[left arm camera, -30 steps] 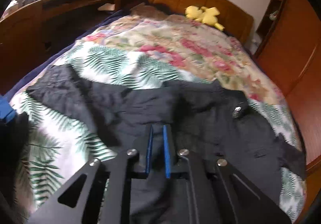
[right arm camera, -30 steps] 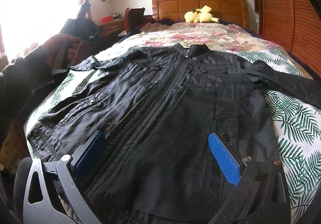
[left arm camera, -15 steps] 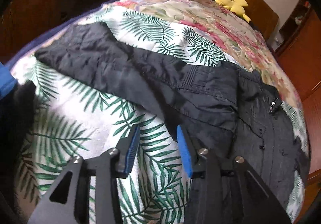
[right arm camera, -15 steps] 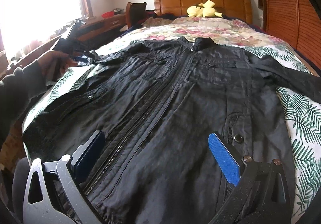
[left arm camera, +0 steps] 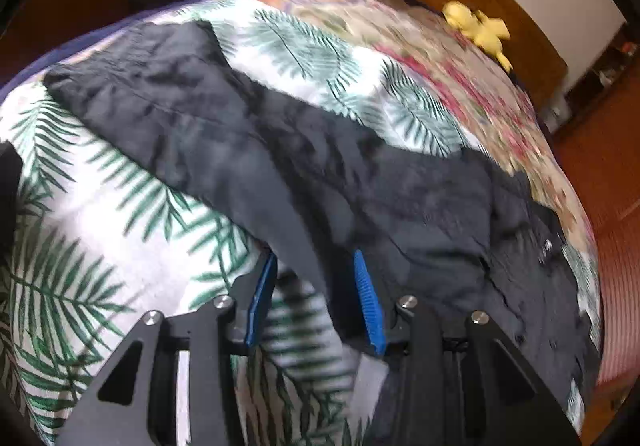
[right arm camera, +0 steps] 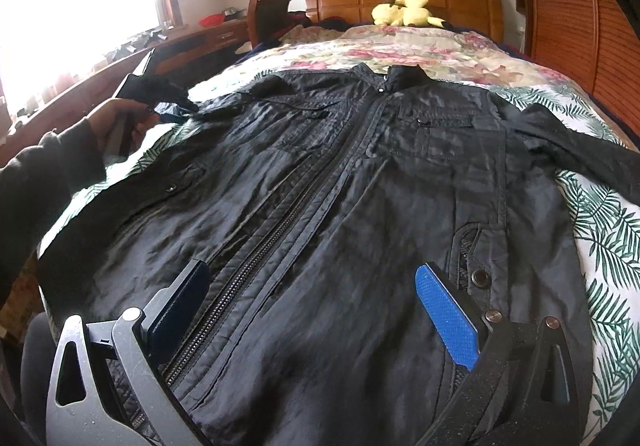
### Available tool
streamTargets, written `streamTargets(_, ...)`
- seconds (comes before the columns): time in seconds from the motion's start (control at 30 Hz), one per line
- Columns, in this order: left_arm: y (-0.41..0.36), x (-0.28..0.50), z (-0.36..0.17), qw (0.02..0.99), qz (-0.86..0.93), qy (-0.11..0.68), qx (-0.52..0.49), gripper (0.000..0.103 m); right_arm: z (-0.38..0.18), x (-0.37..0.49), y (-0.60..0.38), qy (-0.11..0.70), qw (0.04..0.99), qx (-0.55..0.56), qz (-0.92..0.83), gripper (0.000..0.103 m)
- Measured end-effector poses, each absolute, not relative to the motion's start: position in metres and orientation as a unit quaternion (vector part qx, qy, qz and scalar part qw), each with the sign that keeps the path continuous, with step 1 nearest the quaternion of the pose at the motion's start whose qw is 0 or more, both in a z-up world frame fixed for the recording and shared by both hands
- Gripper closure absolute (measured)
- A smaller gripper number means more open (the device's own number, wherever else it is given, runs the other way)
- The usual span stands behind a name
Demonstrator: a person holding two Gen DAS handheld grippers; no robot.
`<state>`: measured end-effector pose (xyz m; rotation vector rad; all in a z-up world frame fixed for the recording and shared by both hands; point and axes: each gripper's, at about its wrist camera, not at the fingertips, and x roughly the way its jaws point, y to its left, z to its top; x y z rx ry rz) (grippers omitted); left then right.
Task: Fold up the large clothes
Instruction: 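Regrasp the folded sleeve with the left gripper and lay it flatter across the body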
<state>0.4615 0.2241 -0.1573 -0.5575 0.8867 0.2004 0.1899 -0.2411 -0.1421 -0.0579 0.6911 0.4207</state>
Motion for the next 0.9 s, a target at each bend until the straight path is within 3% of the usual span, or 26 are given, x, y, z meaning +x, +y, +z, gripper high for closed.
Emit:
streamTargets(0.03,0.224,0.463,-0.157,0.864,0.094,0.419,-0.263,0.086,-0.143,0.190,-0.241,0.337,0.919,-0.028,0.204,0.000)
streamTargets(0.07,0.222,0.465,-0.157,0.866,0.089,0.418,-0.260,0.096,-0.143,0.191,-0.241,0.337,0.918,-0.029,0.204,0.000)
streamTargets(0.13,0.217,0.468,-0.154,0.871,0.089,0.419,-0.243,0.103,-0.143,0.191,-0.241,0.338,0.918,-0.028,0.205,0.000)
streamTargets(0.37,0.178,0.466,-0.106,0.895,0.069,0.395,-0.196,0.103,-0.141,0.187,-0.243,0.331,0.921,-0.021,0.207,0.000)
streamTargets(0.63,0.077,0.435,-0.035,0.921,-0.014,0.369,-0.123,0.103,-0.124,0.162,-0.270,0.306,0.929,0.000,0.205,0.000)
streamTargets(0.9,0.025,0.411,-0.040,0.921,-0.001,0.386,-0.048,0.100,-0.111,0.135,-0.300,0.292,0.938,0.008,0.189,0.000)
